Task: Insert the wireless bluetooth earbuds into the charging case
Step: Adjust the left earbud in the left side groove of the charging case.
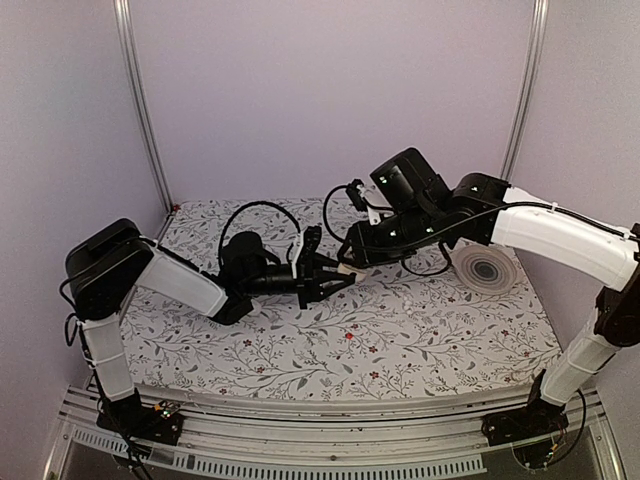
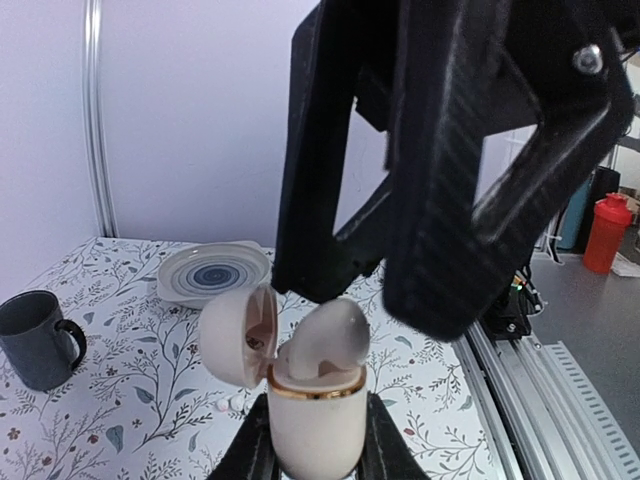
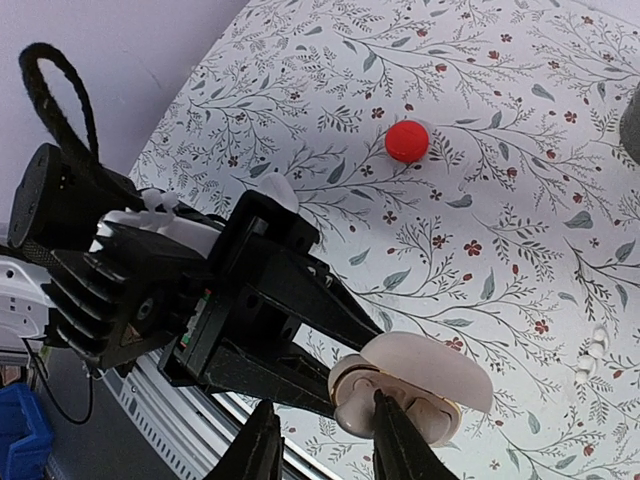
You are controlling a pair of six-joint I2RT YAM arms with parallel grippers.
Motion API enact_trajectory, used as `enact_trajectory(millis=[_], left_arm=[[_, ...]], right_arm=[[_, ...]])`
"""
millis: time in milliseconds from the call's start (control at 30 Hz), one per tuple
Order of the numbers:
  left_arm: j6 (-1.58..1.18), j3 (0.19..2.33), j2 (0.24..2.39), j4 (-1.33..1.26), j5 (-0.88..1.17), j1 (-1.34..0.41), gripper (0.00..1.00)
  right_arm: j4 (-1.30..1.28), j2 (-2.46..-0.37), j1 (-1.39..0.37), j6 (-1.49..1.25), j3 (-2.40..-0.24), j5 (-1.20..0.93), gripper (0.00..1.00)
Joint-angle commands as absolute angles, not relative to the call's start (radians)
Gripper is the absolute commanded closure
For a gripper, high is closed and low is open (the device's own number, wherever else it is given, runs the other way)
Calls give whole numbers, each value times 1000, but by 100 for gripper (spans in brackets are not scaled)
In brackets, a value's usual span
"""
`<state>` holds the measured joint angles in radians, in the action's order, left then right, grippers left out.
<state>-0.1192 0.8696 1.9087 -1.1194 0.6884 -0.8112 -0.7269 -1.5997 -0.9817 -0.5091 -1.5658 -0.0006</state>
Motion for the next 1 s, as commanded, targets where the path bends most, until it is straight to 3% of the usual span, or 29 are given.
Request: enact_trajectory(millis=[0, 667, 967], left_arm=[[-97, 880, 1873, -1102, 670, -818, 100], [-96, 872, 1864, -1100, 693, -818, 100], [-126, 838, 1836, -1165, 779, -819, 100]], right_arm=[[-780, -1619, -988, -520, -1601, 49, 68], [-781, -1663, -1018, -487, -1589, 135, 80], [-766, -1616, -1018, -366, -1542, 138, 79]])
